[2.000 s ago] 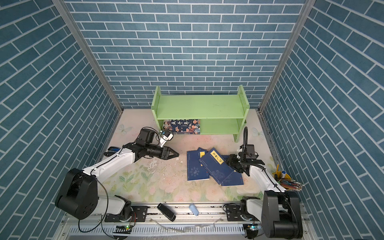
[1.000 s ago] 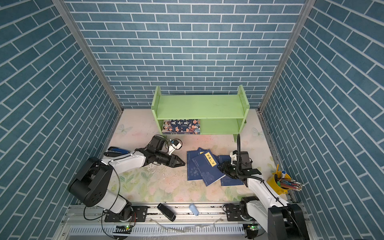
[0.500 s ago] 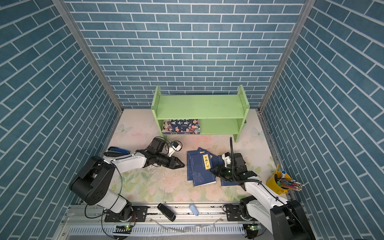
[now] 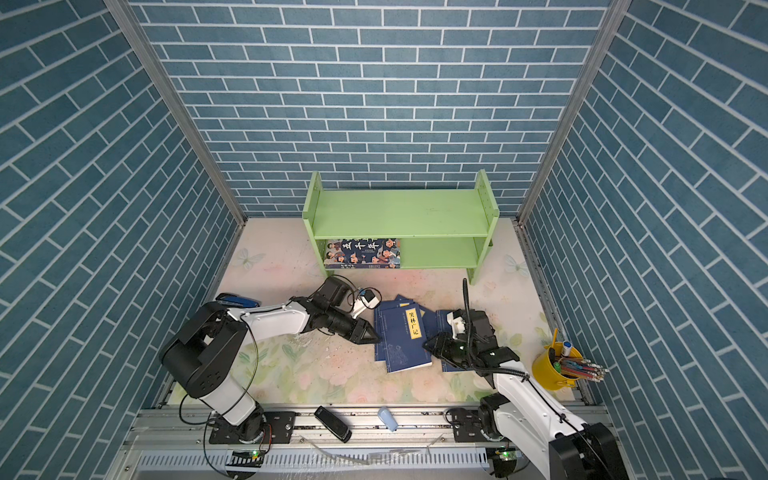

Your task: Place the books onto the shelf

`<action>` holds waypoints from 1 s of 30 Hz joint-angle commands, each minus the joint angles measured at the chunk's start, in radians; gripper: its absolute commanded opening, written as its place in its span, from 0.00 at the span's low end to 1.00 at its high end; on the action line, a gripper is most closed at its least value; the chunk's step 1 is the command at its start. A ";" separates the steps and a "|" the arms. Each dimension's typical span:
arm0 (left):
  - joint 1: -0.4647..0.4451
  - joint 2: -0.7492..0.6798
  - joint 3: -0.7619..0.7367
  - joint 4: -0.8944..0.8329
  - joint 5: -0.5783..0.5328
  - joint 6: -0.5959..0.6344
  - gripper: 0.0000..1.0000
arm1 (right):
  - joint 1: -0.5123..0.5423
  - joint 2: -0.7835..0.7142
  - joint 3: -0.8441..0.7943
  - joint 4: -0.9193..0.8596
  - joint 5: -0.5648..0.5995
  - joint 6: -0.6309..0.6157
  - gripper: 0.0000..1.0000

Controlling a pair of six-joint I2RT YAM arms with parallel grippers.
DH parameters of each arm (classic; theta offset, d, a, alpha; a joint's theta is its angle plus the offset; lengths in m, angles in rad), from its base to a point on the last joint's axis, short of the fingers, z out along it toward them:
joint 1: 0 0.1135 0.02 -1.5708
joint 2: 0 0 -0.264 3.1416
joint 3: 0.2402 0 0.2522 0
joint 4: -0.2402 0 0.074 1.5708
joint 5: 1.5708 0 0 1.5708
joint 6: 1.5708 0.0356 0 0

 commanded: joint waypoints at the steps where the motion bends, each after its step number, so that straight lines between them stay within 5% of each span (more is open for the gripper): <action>1: -0.028 0.040 0.049 -0.031 0.000 0.021 0.40 | 0.004 0.009 -0.021 -0.055 -0.021 0.018 0.46; 8: -0.036 0.041 -0.004 0.010 -0.083 -0.032 0.38 | 0.004 0.044 -0.029 -0.033 -0.028 0.021 0.47; 30: -0.066 0.180 0.075 0.050 -0.008 -0.070 0.39 | 0.004 -0.090 -0.094 -0.047 -0.060 0.066 0.42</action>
